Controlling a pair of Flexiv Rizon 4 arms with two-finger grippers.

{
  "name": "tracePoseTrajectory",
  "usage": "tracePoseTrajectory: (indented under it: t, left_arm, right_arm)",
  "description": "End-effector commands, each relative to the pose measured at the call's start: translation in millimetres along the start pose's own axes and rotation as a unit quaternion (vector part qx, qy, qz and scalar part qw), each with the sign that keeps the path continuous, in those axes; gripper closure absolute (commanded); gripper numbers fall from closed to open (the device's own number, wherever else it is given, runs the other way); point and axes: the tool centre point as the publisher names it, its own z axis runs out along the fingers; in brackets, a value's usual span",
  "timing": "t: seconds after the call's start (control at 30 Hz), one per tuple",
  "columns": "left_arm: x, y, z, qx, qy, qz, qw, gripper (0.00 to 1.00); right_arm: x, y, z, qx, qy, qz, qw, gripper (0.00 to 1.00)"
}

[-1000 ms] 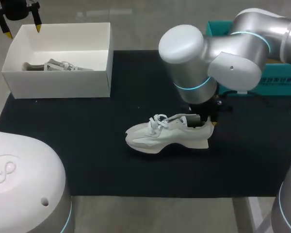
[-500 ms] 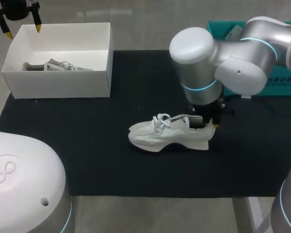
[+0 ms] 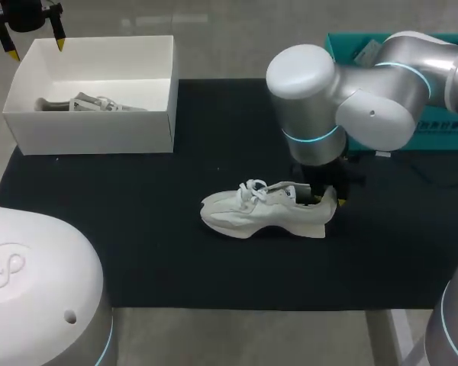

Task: Take the shoe out of the shoebox, open the shoe tongue, remove and reinsert the insole, then place the shoe into the shoebox

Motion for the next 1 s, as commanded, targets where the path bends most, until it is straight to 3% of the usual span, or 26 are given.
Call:
tracePoseTrajectory:
  t: [0.03,0.33,0.53,0.73,0.83,0.9,1.0]
  left_arm:
    - [0.3,0.0,-0.1,0.000,0.001,0.001,1.000,0.00]
    - [0.3,0.0,-0.1,0.000,0.001,0.001,1.000,0.00]
    - [0.3,0.0,-0.1,0.000,0.001,0.001,1.000,0.00]
    - [0.3,0.0,-0.1,0.000,0.001,0.001,1.000,0.00]
    - [0.3,0.0,-0.1,0.000,0.001,0.001,1.000,0.00]
    - [0.3,0.0,-0.1,0.000,0.001,0.001,1.000,0.00]
    - [0.3,0.0,-0.1,0.000,0.001,0.001,1.000,0.00]
  right_arm:
    - [-5.6,-8.2,-19.4,-0.018,-0.003,0.375,0.927,0.00]
    - [-5.6,-5.1,-66.3,-0.043,0.078,0.338,0.937,0.00]
    - [16.7,-3.4,-86.7,-0.064,0.175,0.245,0.952,0.00]
    - [31.8,-4.5,-102.2,-0.102,0.220,0.124,0.962,0.00]
    - [40.5,-8.1,-108.5,-0.089,0.243,0.038,0.965,0.00]
    - [45.8,-12.9,-114.0,-0.057,0.252,-0.016,0.966,0.00]
    - [45.8,-12.9,-114.0,-0.057,0.252,-0.016,0.966,0.00]
